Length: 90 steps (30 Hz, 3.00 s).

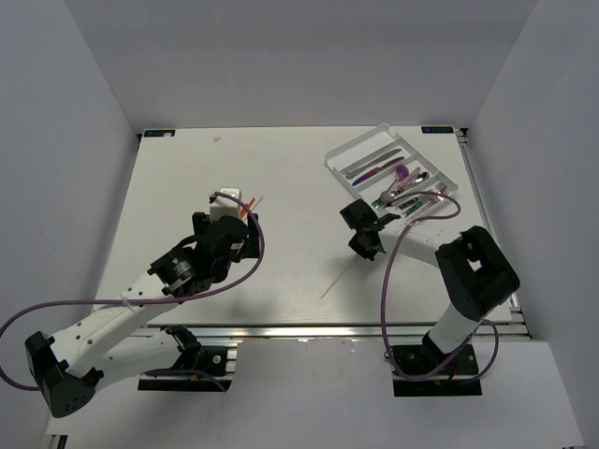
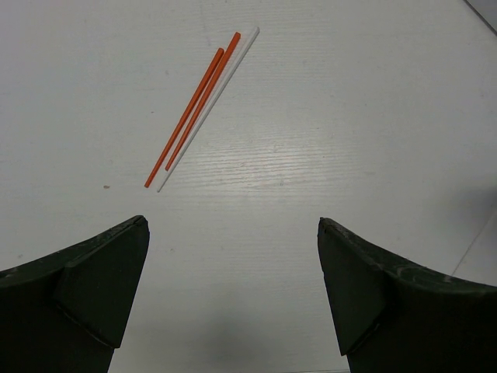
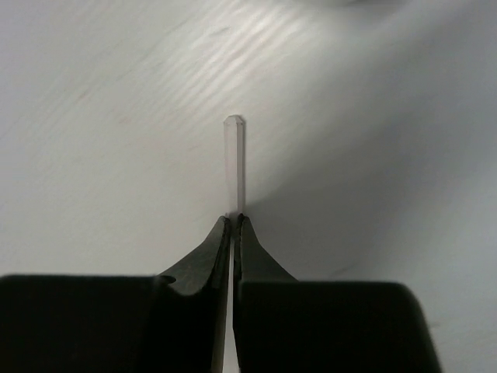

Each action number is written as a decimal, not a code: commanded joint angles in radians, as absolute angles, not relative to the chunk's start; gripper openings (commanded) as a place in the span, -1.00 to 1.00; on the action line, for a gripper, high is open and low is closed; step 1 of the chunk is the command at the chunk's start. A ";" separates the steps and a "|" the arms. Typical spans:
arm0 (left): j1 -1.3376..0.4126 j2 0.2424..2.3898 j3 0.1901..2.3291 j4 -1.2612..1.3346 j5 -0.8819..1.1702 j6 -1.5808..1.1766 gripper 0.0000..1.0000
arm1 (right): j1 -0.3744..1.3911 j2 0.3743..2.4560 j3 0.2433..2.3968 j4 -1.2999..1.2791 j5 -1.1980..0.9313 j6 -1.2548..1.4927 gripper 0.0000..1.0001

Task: Sort the eating utensils into containers

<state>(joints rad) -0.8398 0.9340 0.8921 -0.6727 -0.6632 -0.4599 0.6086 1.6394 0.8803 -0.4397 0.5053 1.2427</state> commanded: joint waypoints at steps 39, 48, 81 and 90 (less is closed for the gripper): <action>-0.827 0.962 0.894 -0.706 -0.925 -0.512 0.96 | 0.181 2.379 2.092 -0.052 0.338 0.996 -1.00; -0.799 1.000 0.894 -0.698 -0.902 -0.503 0.96 | 0.140 2.456 2.123 -0.011 0.288 1.031 -1.00; -0.617 1.064 0.928 -0.597 -0.706 -0.496 0.96 | 0.156 2.240 2.066 0.003 0.175 0.875 0.16; -0.423 1.501 1.191 -0.555 -0.249 -0.410 0.92 | 0.201 1.663 1.447 -0.097 -0.117 0.623 0.18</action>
